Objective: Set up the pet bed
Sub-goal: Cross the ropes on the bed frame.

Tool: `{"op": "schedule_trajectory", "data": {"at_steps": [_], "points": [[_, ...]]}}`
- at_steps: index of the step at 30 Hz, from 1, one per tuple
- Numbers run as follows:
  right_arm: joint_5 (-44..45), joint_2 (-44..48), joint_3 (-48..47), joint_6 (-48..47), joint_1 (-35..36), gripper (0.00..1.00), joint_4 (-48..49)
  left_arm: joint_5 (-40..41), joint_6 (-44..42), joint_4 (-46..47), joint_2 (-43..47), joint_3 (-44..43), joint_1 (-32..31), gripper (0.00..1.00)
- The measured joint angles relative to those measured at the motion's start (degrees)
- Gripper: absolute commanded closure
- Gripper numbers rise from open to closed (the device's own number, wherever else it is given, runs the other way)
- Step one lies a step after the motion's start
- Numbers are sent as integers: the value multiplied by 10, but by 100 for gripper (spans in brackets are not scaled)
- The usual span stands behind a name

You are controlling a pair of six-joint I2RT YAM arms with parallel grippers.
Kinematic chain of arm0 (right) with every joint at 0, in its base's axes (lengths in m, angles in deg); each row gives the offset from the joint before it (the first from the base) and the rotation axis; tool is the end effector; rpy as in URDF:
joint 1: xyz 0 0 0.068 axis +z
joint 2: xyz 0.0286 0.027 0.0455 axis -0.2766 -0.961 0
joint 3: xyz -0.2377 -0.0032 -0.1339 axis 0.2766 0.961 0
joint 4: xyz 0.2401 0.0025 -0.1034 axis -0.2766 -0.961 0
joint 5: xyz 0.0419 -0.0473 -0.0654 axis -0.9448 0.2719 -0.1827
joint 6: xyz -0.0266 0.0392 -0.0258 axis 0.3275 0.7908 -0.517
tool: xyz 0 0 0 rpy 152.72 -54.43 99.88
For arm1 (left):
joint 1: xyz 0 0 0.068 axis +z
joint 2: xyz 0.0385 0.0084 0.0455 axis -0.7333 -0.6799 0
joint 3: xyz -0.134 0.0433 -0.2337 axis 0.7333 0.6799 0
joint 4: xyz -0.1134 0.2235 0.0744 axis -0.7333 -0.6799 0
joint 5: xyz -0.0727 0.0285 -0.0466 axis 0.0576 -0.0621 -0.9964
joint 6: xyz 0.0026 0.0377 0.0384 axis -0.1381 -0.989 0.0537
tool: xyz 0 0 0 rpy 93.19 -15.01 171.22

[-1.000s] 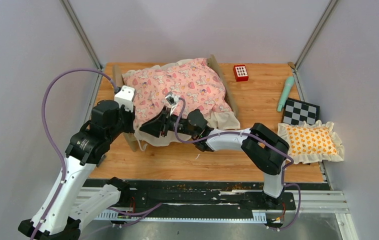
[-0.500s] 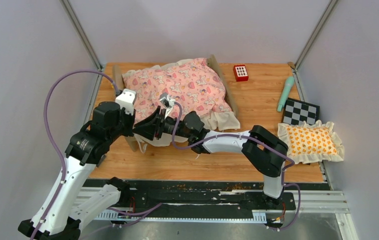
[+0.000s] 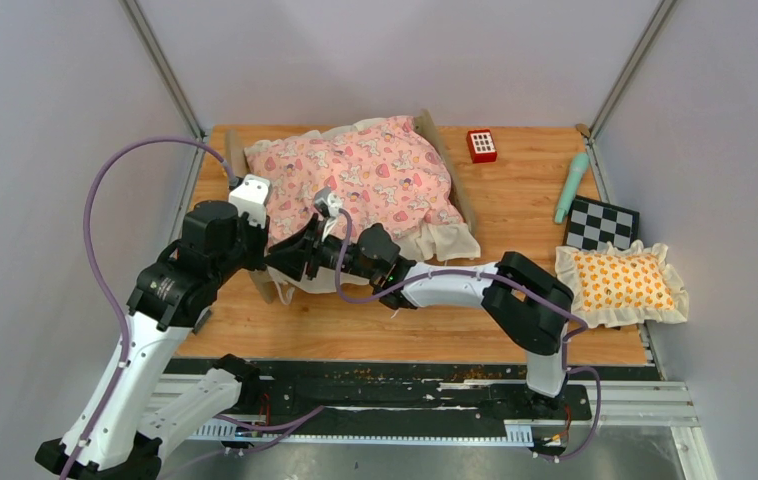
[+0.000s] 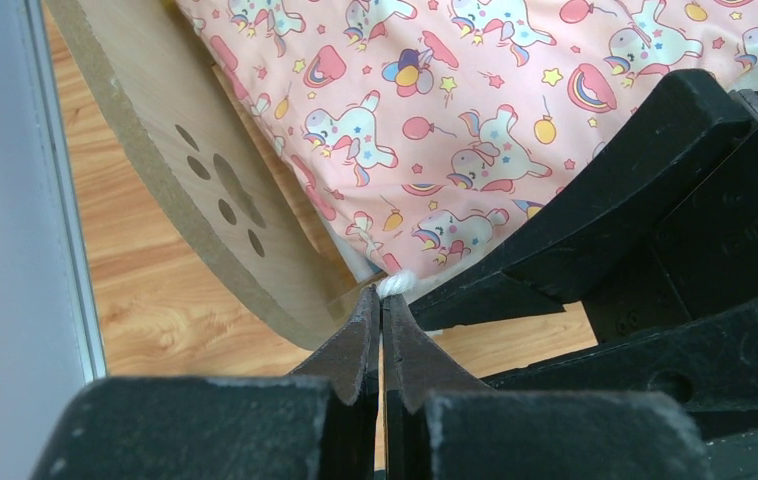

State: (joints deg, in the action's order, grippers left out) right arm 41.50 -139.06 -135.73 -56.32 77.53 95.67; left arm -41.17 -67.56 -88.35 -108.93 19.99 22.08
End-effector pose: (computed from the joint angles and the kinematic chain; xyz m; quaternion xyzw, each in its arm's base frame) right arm 0.1979 0.3856 0.2712 -0.2876 0.5575 0.6084 0.4862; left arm 0.1295 -0.0541 0.3878 0.1232 0.8655 -0.0487 0.4831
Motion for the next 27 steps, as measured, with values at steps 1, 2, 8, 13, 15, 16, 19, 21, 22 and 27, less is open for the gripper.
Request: {"op": "schedule_trajectory", "data": {"at_steps": [1,2,8,13,15,16,19,21,22,27], "points": [[0,-2,-2,-1,1,63,-4,0,0,0,-1,0,0,100],[0,-4,-3,-2,2,63,-4,0,0,0,-1,0,0,100],[0,-17,-22,-3,8,63,-9,0,0,0,-2,0,0,100],[6,-24,-28,-6,10,64,-11,0,0,0,-3,0,0,100],[12,-28,-28,-9,10,64,-14,0,0,0,-2,0,0,100],[16,-28,-28,-11,10,64,-17,0,0,0,-2,0,0,100],[31,-29,-28,-19,10,64,-22,0,0,0,-2,0,0,100],[44,-29,-28,-25,10,64,-26,0,0,0,-2,0,0,100],[49,-29,-28,-27,10,64,-30,0,0,0,-2,0,0,100],[60,-29,-29,-31,10,67,-37,0,0,0,-2,0,0,100]]}}
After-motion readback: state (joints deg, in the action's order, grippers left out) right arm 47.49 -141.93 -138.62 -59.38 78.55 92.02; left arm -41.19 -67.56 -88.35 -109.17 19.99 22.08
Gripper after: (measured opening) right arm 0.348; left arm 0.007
